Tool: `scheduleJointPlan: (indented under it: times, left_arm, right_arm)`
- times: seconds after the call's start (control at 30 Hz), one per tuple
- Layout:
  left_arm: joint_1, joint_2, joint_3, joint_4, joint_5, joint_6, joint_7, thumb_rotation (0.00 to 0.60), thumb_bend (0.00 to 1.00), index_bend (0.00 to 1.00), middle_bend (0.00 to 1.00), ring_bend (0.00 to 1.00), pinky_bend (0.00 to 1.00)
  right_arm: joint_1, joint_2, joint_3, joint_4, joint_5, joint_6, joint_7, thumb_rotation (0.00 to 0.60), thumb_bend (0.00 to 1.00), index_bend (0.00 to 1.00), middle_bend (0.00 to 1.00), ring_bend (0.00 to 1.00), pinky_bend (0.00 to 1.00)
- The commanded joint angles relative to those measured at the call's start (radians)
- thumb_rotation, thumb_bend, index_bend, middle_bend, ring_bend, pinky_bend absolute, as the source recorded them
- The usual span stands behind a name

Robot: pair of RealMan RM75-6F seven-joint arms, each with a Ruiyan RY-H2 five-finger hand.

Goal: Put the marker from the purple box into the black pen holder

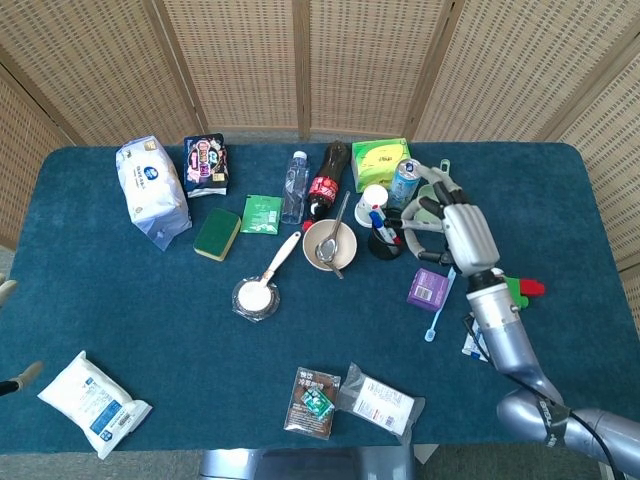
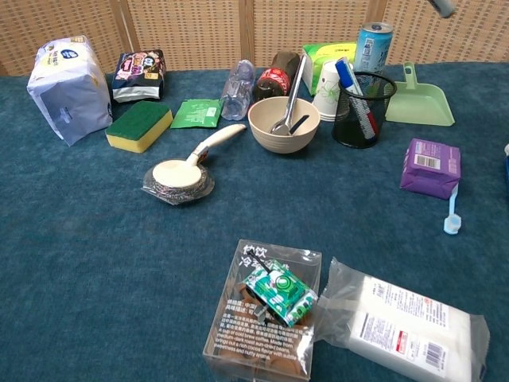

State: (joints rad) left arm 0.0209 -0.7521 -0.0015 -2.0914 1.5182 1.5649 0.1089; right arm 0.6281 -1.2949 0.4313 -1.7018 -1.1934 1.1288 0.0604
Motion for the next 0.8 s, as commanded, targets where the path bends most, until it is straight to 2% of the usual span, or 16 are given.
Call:
scheduleJointPlan:
  times: [0.03,0.37,0.63,0.8]
  left_arm:
    - [0.001,0.002,0.0,0.002,0.002,0.003,-0.006,0.6,0.2,0.0,0.0,0.0,0.0]
    - [0.001,0.004,-0.003,0.007,-0.004,0.004,-0.016,0.6,0.2,0.0,0.0,0.0,0.0]
    - [-0.001,0.004,-0.005,0.006,-0.01,0.001,-0.014,0.6,0.2,0.0,0.0,0.0,0.0]
    - [-0.004,0.001,-0.006,0.004,-0.015,-0.005,-0.003,0.6,0.2,0.0,0.0,0.0,0.0]
  right_arm:
    - [0.046,-0.008,0.037,-0.006,0.063,-0.034,-0.007,0.6,0.53,0.56,0.03,0.0,0.15]
    - [0.122,-0.083,0.075,0.055,0.199,-0.062,-0.016,0.6,0.55,0.56,0.03,0.0,0.15]
    - [0.127,-0.152,0.058,0.111,0.267,-0.088,0.053,0.6,0.55,0.56,0.03,0.0,0.15]
    - [0.129,-0.201,0.07,0.152,0.315,-0.116,0.129,0.6,0.55,0.56,0.04,0.0,0.15]
